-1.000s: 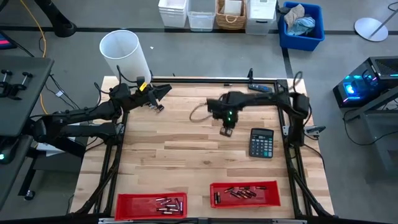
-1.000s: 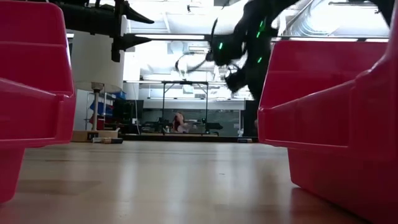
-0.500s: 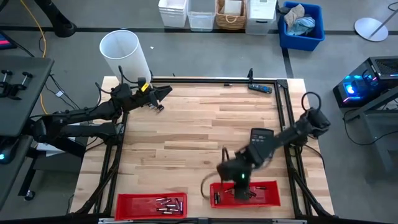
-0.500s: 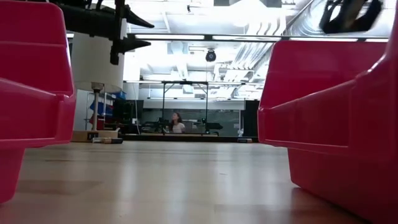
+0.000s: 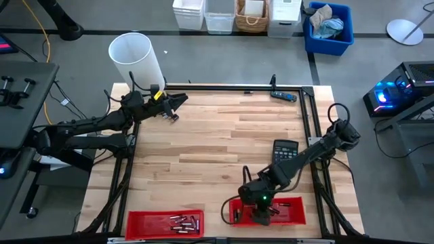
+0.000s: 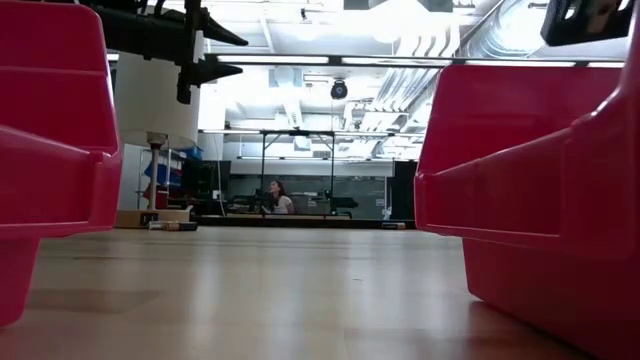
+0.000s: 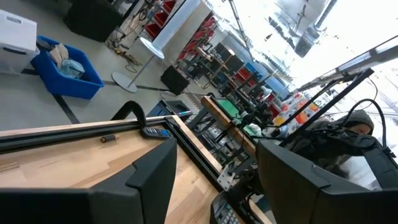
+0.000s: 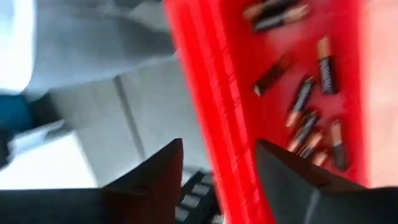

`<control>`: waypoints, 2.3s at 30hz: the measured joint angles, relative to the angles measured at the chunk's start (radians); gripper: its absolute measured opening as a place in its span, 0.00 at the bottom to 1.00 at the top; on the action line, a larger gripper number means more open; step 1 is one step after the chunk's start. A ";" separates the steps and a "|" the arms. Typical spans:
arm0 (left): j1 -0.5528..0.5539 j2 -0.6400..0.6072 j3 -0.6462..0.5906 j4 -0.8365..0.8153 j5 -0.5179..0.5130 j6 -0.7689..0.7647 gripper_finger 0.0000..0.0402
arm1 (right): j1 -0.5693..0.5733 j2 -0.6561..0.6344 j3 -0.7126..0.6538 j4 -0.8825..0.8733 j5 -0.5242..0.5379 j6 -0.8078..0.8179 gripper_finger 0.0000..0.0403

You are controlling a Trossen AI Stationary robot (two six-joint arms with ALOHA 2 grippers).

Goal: Sort batteries
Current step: Put the black-brown battery into the right red bin

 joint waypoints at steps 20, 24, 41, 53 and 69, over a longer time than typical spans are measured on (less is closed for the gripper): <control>0.132 0.007 0.000 -0.002 0.048 -0.019 0.51 | -0.308 -0.216 -0.395 -0.136 -0.175 -0.262 0.46; 0.169 0.018 0.000 -0.004 0.020 -0.028 0.51 | -0.336 -0.242 -0.531 -0.068 -0.190 -0.293 0.45; 0.198 0.094 0.000 -0.129 0.009 -0.009 0.51 | -0.248 -0.235 -0.758 0.387 -0.202 -0.285 0.15; 0.197 0.094 0.000 -0.086 0.006 -0.050 0.51 | -0.118 -0.235 -0.758 0.572 -0.156 -0.152 0.01; 0.197 0.094 0.000 -0.115 -0.002 -0.009 0.51 | -0.357 -0.257 -0.747 0.458 -0.117 -0.193 0.00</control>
